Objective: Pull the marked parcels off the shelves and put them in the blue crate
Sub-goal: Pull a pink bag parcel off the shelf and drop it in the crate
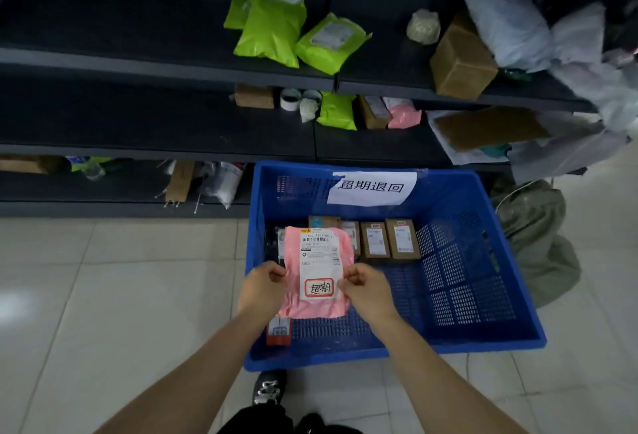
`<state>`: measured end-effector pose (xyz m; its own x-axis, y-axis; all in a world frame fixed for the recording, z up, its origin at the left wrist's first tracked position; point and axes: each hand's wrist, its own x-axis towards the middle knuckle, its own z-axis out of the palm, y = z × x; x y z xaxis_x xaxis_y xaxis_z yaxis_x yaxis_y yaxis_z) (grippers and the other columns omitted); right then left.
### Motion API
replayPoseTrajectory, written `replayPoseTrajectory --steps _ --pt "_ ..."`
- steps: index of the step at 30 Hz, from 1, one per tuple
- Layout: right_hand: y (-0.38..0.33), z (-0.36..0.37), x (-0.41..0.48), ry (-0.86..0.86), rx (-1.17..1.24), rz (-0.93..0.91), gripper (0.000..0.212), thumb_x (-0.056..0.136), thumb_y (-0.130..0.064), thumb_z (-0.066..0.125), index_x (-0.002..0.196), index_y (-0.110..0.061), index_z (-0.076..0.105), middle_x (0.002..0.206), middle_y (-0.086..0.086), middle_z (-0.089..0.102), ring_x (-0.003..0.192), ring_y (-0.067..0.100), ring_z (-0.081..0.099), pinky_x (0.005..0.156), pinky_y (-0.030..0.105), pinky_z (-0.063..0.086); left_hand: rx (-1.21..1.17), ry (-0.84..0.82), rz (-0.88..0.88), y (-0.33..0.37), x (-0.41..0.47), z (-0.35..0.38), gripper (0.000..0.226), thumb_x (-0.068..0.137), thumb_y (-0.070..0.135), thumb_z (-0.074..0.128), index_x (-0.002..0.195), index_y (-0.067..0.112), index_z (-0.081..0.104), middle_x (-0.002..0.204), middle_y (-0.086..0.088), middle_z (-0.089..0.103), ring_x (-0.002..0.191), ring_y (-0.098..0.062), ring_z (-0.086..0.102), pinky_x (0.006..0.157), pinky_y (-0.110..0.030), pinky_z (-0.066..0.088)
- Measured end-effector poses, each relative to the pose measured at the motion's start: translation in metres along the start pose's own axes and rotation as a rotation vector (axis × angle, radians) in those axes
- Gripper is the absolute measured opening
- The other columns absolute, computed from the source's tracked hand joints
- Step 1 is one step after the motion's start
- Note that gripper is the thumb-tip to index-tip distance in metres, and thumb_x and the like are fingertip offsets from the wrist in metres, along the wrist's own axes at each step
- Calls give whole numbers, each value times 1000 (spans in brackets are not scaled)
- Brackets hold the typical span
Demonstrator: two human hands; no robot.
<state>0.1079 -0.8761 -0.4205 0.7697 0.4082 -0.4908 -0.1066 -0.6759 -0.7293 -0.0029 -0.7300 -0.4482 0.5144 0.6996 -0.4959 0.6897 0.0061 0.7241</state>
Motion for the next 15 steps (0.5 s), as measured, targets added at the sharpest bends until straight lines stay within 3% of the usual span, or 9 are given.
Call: replayPoseTrajectory --steps 5,11,15 --pt "42 -5 47 -89 -5 102 20 83 -1 64 77 -19 62 88 5 69 85 21 66 81 40 58 82 -10 -93 -15 24 48 24 88 7 58 69 22 57 72 8 60 69 -10 55 55 -19 39" --pt "103 -6 108 -227 -27 195 15 83 2 64 79 -12 63 87 7 69 82 22 68 76 38 60 164 -4 -191 -41 63 113 14 91 12 54 81 15 64 83 2 65 79 -18 60 68 -26 46" --pt "148 6 151 -281 -88 202 20 84 3 64 76 -16 60 91 7 70 85 19 69 79 36 59 264 -37 -215 -72 95 156 25 90 8 46 70 16 59 75 1 62 73 -20 59 57 -26 41"
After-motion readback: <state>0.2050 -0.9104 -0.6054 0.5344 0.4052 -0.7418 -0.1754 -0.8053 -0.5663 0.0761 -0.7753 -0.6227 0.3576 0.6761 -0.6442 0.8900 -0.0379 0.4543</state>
